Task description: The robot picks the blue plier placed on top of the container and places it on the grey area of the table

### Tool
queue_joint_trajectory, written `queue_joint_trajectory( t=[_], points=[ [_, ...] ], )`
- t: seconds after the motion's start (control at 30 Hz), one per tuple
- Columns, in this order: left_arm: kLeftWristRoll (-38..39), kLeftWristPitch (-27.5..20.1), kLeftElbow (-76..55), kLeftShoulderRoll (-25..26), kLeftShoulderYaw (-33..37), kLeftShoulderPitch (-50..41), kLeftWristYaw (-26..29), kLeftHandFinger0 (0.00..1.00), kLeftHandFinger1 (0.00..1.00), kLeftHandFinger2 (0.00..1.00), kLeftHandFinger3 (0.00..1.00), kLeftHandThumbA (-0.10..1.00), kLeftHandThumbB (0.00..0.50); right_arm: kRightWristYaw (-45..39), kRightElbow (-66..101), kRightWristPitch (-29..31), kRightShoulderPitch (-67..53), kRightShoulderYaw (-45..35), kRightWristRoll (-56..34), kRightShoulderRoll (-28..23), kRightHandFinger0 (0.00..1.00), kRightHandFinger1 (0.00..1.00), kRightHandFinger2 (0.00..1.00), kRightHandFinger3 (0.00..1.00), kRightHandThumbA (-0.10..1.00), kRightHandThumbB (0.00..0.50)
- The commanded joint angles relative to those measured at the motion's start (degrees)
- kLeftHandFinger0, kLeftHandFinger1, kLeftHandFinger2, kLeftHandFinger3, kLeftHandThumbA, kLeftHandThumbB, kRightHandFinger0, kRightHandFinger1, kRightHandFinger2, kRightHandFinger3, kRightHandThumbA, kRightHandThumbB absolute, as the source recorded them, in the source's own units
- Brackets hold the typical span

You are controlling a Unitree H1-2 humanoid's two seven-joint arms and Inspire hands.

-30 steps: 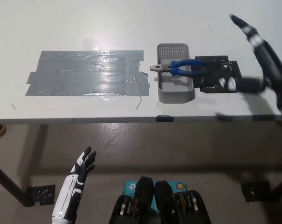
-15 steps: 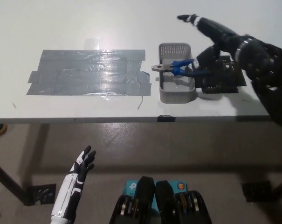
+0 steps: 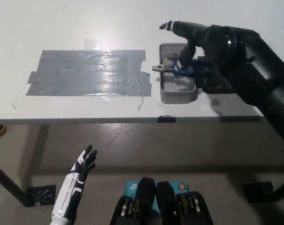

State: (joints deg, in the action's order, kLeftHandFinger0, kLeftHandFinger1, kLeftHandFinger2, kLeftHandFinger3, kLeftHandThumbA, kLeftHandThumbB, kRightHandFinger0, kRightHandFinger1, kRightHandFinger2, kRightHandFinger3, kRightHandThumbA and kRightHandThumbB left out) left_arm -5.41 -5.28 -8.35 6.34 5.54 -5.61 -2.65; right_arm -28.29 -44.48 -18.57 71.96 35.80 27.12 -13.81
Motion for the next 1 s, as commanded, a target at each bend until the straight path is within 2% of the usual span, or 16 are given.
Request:
queue_joint_trajectory(
  t=[0.0,0.3,0.33,0.57,0.7,0.83,0.97],
  points=[
    [0.2,-1.1,-1.9,0.9,-0.2,0.4,-1.0,1.0,1.0,1.0,1.0,1.0,0.0,-0.9,-2.8,0.5,6.0,1.6,3.9,1.5,1.0,1.0,1.0,1.0,0.97,0.38],
    [0.2,-1.1,-2.2,1.2,-0.5,0.5,-1.6,1.0,1.0,1.0,1.0,1.0,0.0,0.5,-11.1,2.7,8.4,3.4,5.4,4.6,1.0,1.0,1.0,1.0,0.99,0.375],
    [0.3,-0.9,-2.4,1.3,-0.5,0.4,-1.7,1.0,1.0,1.0,1.0,1.0,0.0,0.9,-12.0,2.9,8.3,3.3,5.4,4.8,1.0,1.0,1.0,1.0,0.96,0.356],
    [0.9,-0.6,-2.6,1.4,-0.8,0.7,-2.0,1.0,1.0,1.0,1.0,1.0,0.001,1.5,-16.2,3.8,9.0,3.6,6.6,5.6,1.0,1.0,1.0,1.0,0.96,0.375],
    [1.2,-0.7,-2.6,1.5,-1.2,0.2,-1.9,1.0,1.0,1.0,1.0,1.0,0.002,2.2,-18.1,4.8,8.4,2.9,6.4,6.1,1.0,1.0,1.0,1.0,0.92,0.363],
    [0.9,-0.4,-3.1,1.6,-1.3,-0.5,-1.9,1.0,1.0,1.0,1.0,1.0,0.012,3.4,-18.7,3.5,7.4,1.9,6.1,6.8,1.0,1.0,1.0,1.0,0.88,0.387],
    [0.8,-0.5,-3.2,1.6,-1.3,-0.4,-2.0,1.0,1.0,1.0,1.0,1.0,0.0,3.1,-19.4,4.2,7.0,2.0,6.3,6.9,1.0,1.0,1.0,1.0,0.91,0.376]
  ],
)
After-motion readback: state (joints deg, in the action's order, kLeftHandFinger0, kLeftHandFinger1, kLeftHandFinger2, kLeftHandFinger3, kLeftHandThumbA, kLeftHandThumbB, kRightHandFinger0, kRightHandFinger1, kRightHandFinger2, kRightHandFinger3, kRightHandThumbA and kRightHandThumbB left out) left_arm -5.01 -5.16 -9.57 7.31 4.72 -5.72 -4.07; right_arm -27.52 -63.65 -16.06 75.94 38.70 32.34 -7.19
